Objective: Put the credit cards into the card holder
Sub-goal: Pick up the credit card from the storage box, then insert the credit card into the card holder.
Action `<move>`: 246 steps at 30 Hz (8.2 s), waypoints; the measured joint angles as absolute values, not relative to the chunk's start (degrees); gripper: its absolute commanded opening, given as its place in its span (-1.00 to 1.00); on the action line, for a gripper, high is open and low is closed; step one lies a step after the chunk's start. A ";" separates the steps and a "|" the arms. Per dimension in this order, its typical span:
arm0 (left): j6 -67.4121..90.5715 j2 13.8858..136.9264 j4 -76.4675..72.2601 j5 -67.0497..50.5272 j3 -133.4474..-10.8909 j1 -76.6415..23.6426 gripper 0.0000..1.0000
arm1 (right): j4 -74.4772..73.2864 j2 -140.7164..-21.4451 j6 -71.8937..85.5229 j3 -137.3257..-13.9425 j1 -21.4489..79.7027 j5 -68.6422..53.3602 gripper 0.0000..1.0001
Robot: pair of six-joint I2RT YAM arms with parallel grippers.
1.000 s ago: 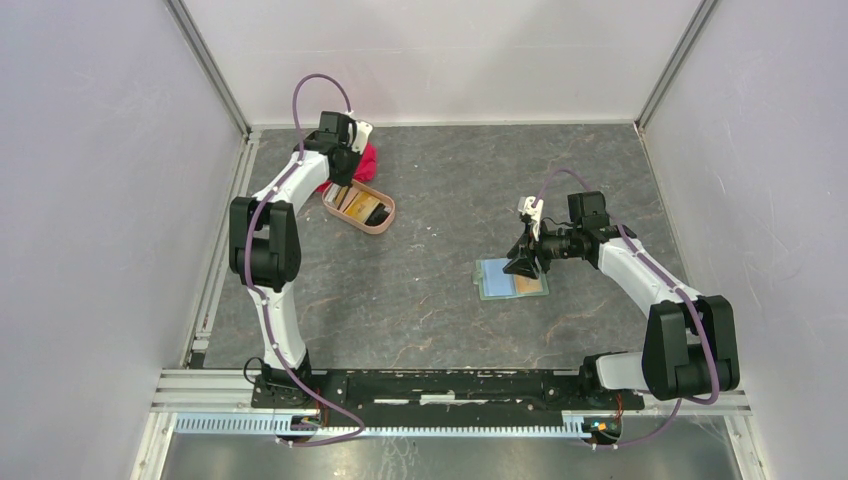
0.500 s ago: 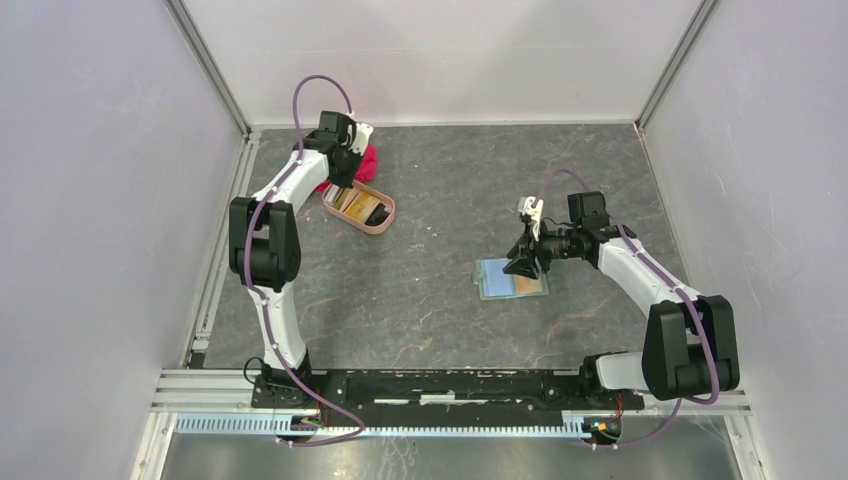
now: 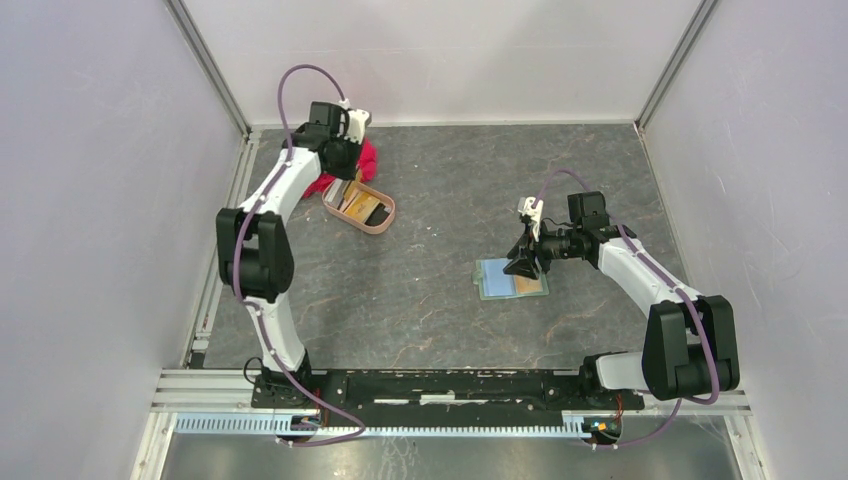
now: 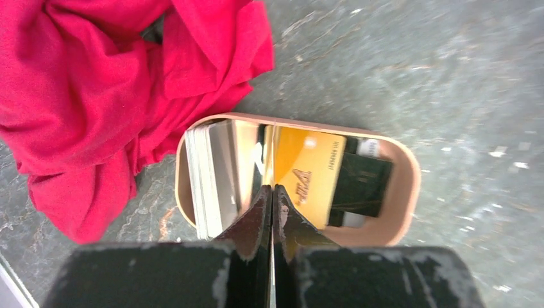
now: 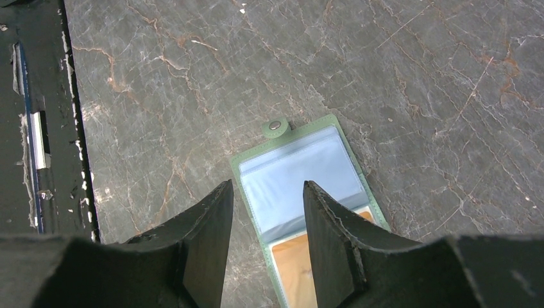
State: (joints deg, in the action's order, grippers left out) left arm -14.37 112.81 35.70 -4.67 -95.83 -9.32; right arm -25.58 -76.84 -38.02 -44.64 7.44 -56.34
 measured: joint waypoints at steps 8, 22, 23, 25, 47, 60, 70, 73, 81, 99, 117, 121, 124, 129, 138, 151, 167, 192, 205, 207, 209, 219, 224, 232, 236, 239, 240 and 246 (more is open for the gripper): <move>-0.16 93.47 21.98 -28.69 -79.50 -9.15 -0.96 | -26.65 -76.16 -39.29 -44.64 7.35 -56.73 0.02; 47.75 75.44 -39.40 -36.25 -30.98 -31.31 -0.96 | -8.60 -67.00 -19.20 -34.20 -1.43 -75.42 0.08; 49.87 75.79 -42.89 -35.62 -29.63 -32.29 -0.96 | -7.20 -67.02 -17.30 -33.39 -1.43 -76.23 0.11; 54.00 77.38 -50.59 -34.02 -27.66 -33.78 -0.96 | -5.67 -67.31 -14.44 -32.73 -1.41 -77.80 0.15; 65.95 100.25 -80.97 -22.41 -30.22 -44.58 -0.96 | -4.27 -73.47 -8.78 -33.80 3.66 -79.66 0.28; 65.91 100.97 -81.03 -19.88 -31.55 -46.13 -0.96 | -1.74 -72.73 -6.20 -33.80 4.51 -79.88 -0.12; 65.45 101.75 -80.97 -19.51 -32.01 -46.96 -0.96 | -3.16 -72.86 -5.93 -33.89 4.51 -81.06 -0.12; 64.77 101.75 -80.99 -19.42 -31.99 -47.13 -0.96 | -4.73 -72.88 -7.25 -34.33 4.51 -80.73 -0.08; 63.77 102.19 -81.84 -15.42 -28.01 -47.13 -0.96 | -18.37 -71.09 -22.00 -41.23 -0.82 -70.70 -0.08; 66.61 114.78 -80.53 -16.29 -33.23 -48.03 -0.96 | -15.07 -73.73 -18.85 -38.28 -6.87 -58.89 -0.62; 66.00 121.14 -62.67 -21.93 -46.39 -48.01 -0.96 | -17.23 -84.66 -19.22 -38.94 -6.87 -48.05 -0.77; 65.95 121.34 -59.68 -22.92 -47.03 -47.97 -0.96 | -17.87 -85.86 -19.66 -39.44 -6.87 -46.98 -0.78; 65.95 121.36 -58.06 -23.49 -47.46 -47.66 -0.96 | -18.17 -86.63 -19.84 -39.66 -6.87 -46.22 -0.78; 65.95 121.36 -55.83 -24.25 -48.34 -47.16 -0.96 | -18.57 -87.24 -20.03 -39.90 -6.81 -45.71 -0.78; 65.95 121.34 -54.50 -24.34 -48.36 -46.61 -0.96 | -19.14 -89.45 -20.88 -40.77 -6.28 -43.99 -0.80; 65.95 121.34 -51.46 -24.32 -49.63 -46.57 -0.96 | -19.42 -89.76 -20.91 -41.19 -6.11 -43.53 -0.80; 65.93 121.36 -48.27 -23.99 -51.96 -45.87 -0.96 | -19.42 -89.76 -20.91 -41.21 -6.09 -43.55 -0.80; 66.02 123.22 -51.18 -19.31 -52.80 -46.33 -0.96 | -19.44 -89.76 -20.93 -41.25 -6.00 -43.55 -0.80; 66.02 123.24 -51.79 -14.61 -52.80 -48.42 -0.96 | -19.44 -89.76 -20.93 -41.25 -5.74 -43.59 -0.80; 66.02 123.24 -52.01 -13.54 -52.73 -48.77 -0.96 | -19.42 -89.76 -20.93 -41.25 -5.72 -43.59 -0.80; 66.02 123.24 -52.40 -12.73 -52.51 -49.08 -0.96 | -19.42 -89.76 -20.91 -41.25 -5.72 -43.59 -0.80; 65.98 123.24 -53.32 -9.08 -52.10 -50.37 -0.96 | -19.42 -89.76 -20.91 -41.30 -5.72 -43.57 -0.80; 65.47 123.20 -53.91 -7.60 -51.31 -50.74 -0.96 | -19.42 -89.76 -20.91 -41.32 -5.65 -43.59 -0.79; 61.58 121.99 -52.36 -6.04 -51.16 -51.05 -0.96 | -19.42 -89.76 -20.93 -41.34 -5.61 -43.62 -0.79; 59.66 121.30 -51.05 -5.61 -51.29 -51.13 -0.96 | -19.42 -89.76 -20.91 -41.34 -5.56 -43.62 -0.79; 58.85 121.21 -50.54 -5.50 -51.48 -51.13 -0.96 | -19.42 -89.76 -20.93 -41.34 -5.45 -43.59 -0.79; 58.76 121.21 -50.39 -5.50 -51.55 -51.13 -0.96 | -19.42 -89.76 -20.93 -41.36 -5.45 -43.62 -0.79; 58.52 121.21 -49.80 -4.80 -51.96 -51.62 -0.96 | -19.42 -89.76 -20.93 -41.36 -5.45 -43.59 -0.79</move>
State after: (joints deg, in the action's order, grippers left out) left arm 58.52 121.21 -49.80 -4.80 -51.96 -51.62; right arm -19.42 -89.76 -20.93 -41.36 -5.45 -43.59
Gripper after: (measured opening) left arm 0.025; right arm 0.102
